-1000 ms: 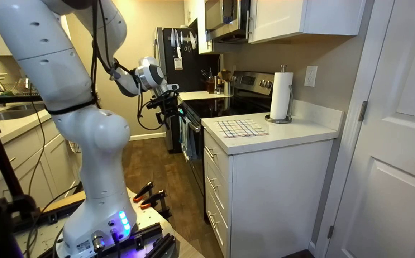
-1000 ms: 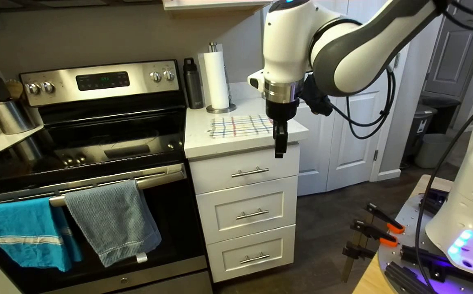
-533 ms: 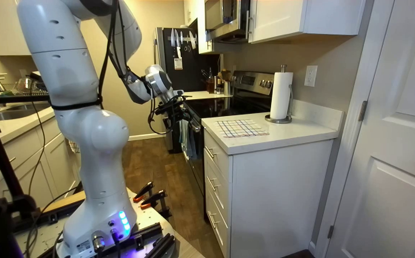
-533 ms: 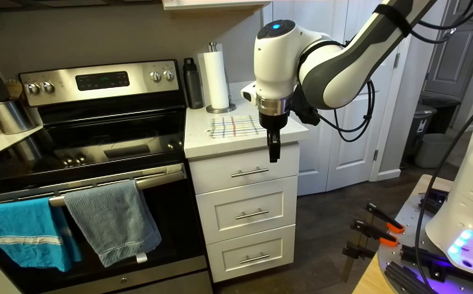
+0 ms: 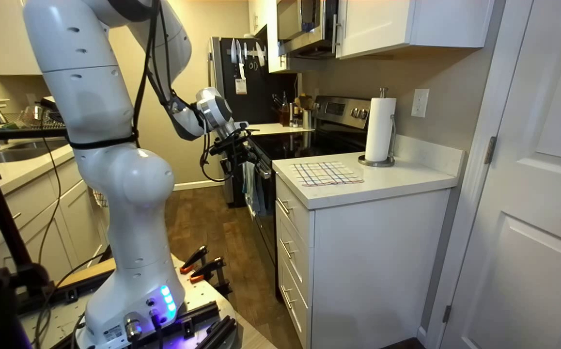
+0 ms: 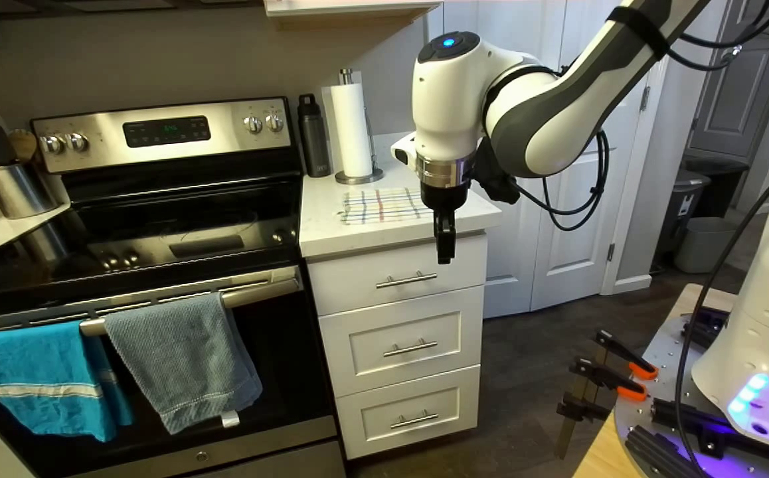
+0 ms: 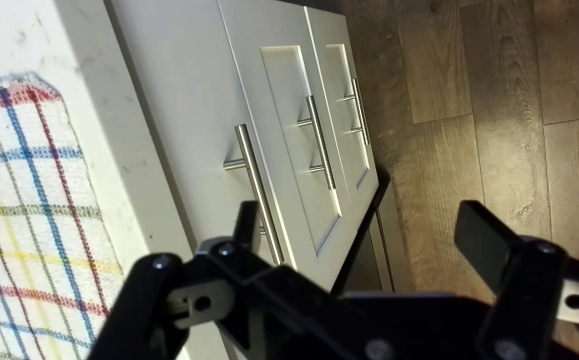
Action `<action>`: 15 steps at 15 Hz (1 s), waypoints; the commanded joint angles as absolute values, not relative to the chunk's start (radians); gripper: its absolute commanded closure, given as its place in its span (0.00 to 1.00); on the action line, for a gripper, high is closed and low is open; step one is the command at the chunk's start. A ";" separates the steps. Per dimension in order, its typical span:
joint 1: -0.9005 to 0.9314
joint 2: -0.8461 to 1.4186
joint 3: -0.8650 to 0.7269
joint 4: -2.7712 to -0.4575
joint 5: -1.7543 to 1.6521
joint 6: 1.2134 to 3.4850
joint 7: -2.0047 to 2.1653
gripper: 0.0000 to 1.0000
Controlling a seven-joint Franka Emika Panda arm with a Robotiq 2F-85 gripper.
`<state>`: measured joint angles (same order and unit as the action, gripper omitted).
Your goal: Open the topmost drawer.
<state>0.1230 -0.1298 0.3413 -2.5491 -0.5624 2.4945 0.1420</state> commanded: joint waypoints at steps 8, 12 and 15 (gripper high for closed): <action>0.161 0.008 0.312 -2.447 -0.895 2.566 0.404 0.00; 0.142 0.134 0.320 -2.363 -1.042 2.604 0.546 0.00; 0.155 0.244 0.306 -2.286 -1.157 2.615 0.646 0.00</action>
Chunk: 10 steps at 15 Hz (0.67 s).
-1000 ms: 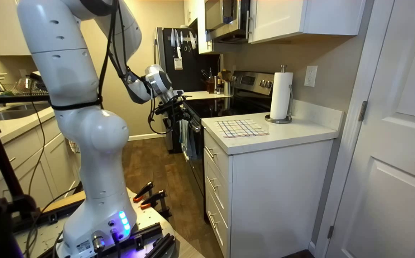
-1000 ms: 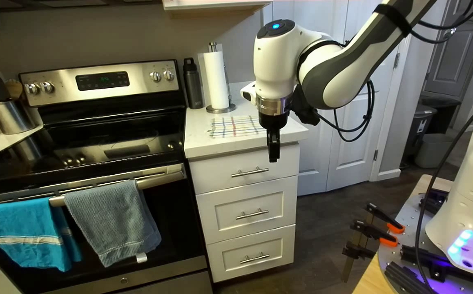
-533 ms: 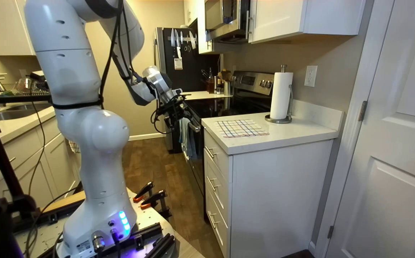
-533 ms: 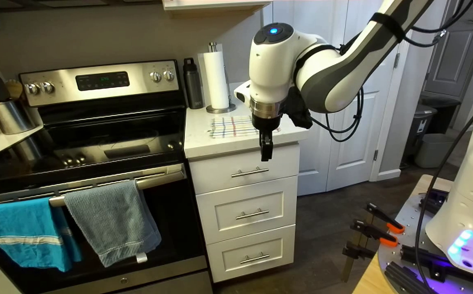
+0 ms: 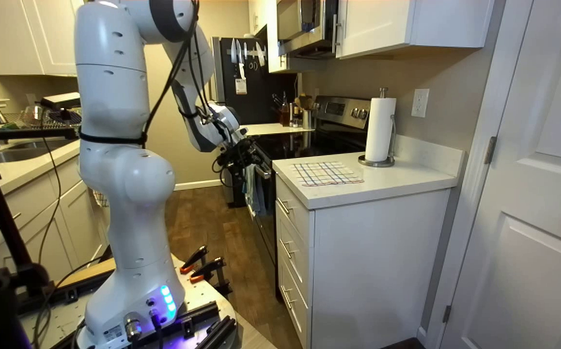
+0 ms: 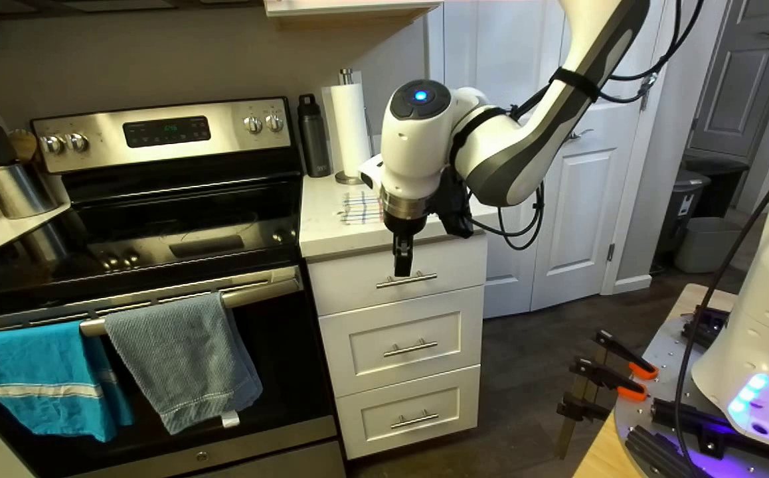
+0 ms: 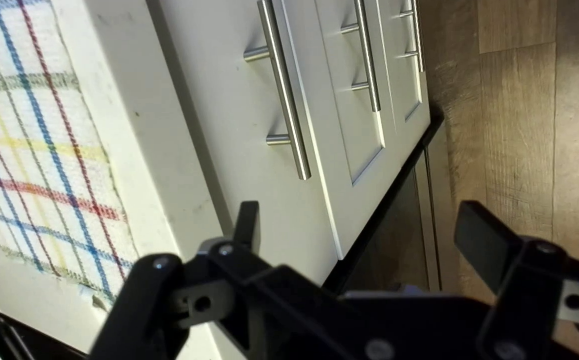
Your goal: Open the topmost drawer.
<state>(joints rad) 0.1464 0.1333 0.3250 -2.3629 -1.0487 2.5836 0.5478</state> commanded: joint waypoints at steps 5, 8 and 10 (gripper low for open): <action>0.160 0.387 0.285 -2.187 -1.266 2.617 0.725 0.00; 0.161 0.449 0.274 -2.139 -1.294 2.617 0.742 0.00; 0.163 0.485 0.266 -2.104 -1.318 2.618 0.745 0.00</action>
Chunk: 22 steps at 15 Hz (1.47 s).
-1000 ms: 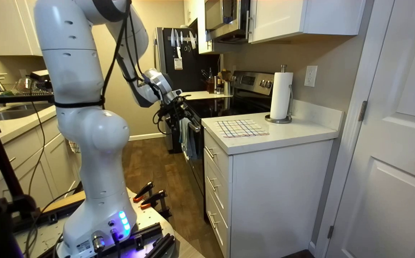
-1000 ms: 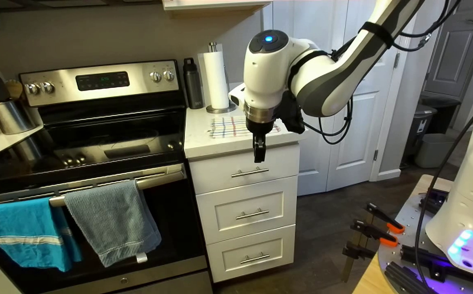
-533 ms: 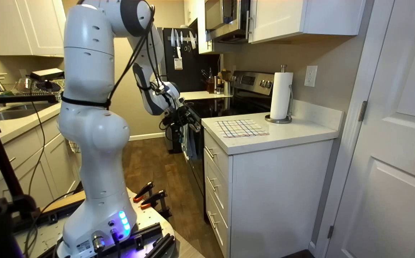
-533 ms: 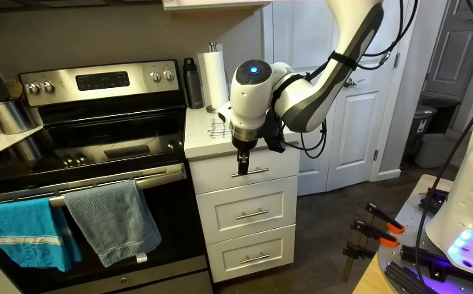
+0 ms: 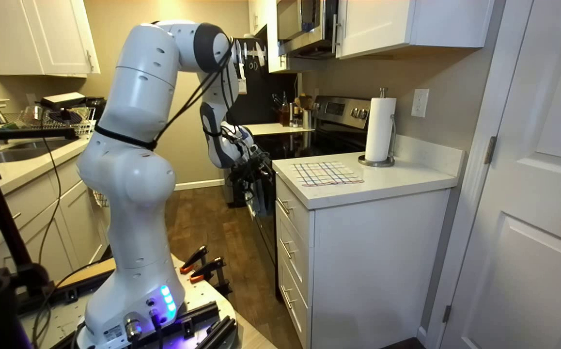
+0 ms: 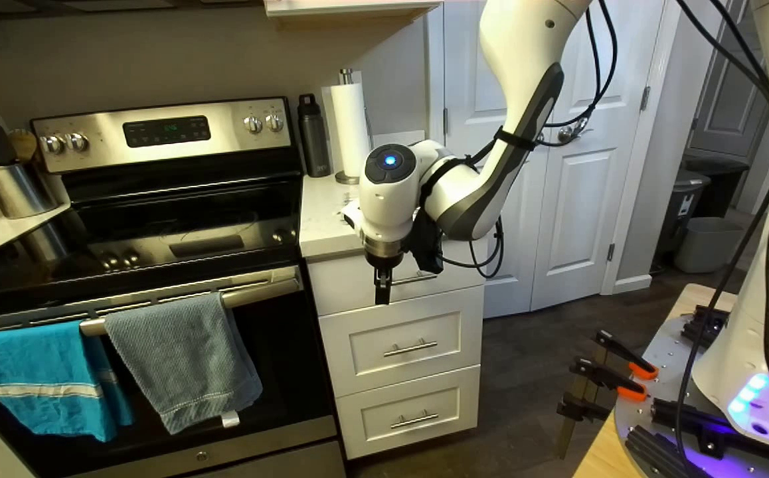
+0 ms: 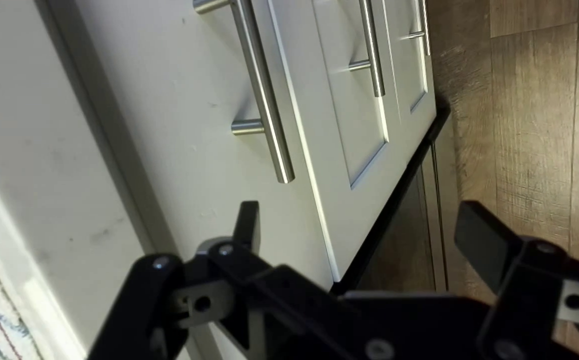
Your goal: Open the topmost drawer.
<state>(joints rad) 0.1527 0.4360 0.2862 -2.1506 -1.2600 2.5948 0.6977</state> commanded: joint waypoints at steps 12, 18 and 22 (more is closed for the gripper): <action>0.234 0.647 0.176 -1.926 -1.337 2.623 0.731 0.00; 0.239 0.682 0.153 -1.909 -1.325 2.642 0.741 0.00; 0.246 0.685 0.146 -1.908 -1.319 2.621 0.711 0.00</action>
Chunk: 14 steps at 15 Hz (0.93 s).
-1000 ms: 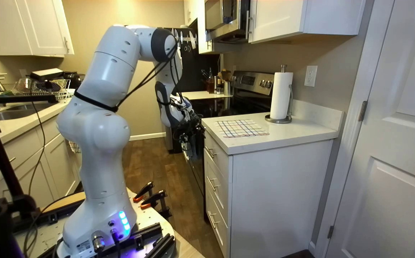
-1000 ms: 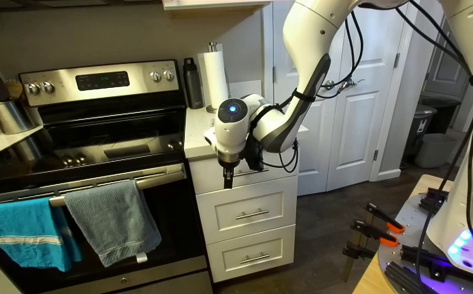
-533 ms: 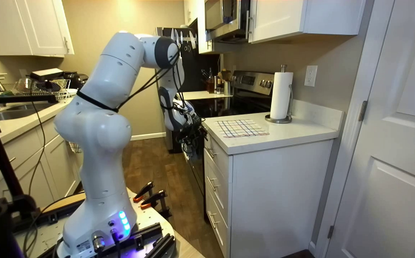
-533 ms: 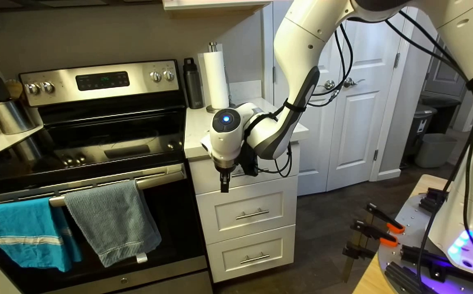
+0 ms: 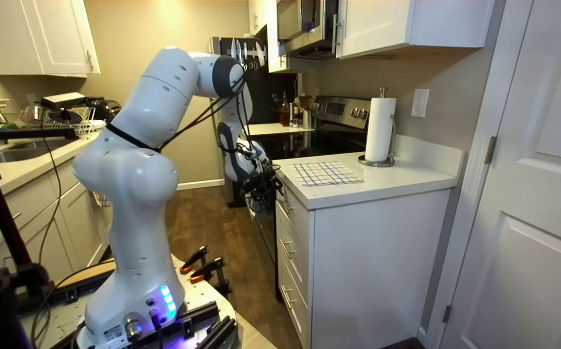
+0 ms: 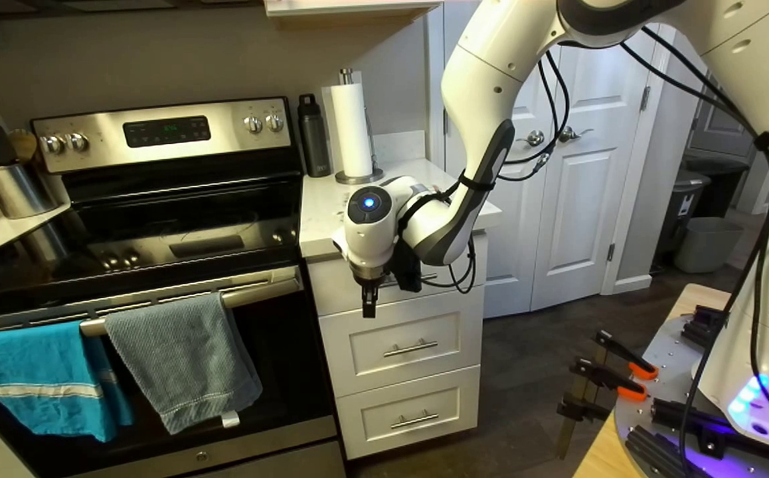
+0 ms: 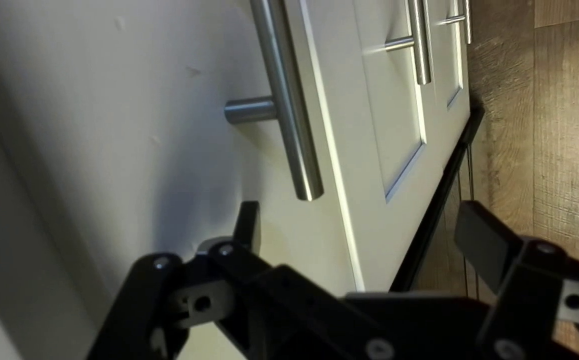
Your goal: Open the topmost drawer.
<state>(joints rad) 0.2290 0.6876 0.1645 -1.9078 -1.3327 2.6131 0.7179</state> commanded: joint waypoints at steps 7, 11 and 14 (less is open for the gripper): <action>0.246 0.689 0.144 -1.908 -1.313 2.622 0.711 0.00; 0.250 0.703 0.151 -1.907 -1.303 2.624 0.703 0.00; 0.256 0.713 0.153 -1.912 -1.297 2.622 0.703 0.00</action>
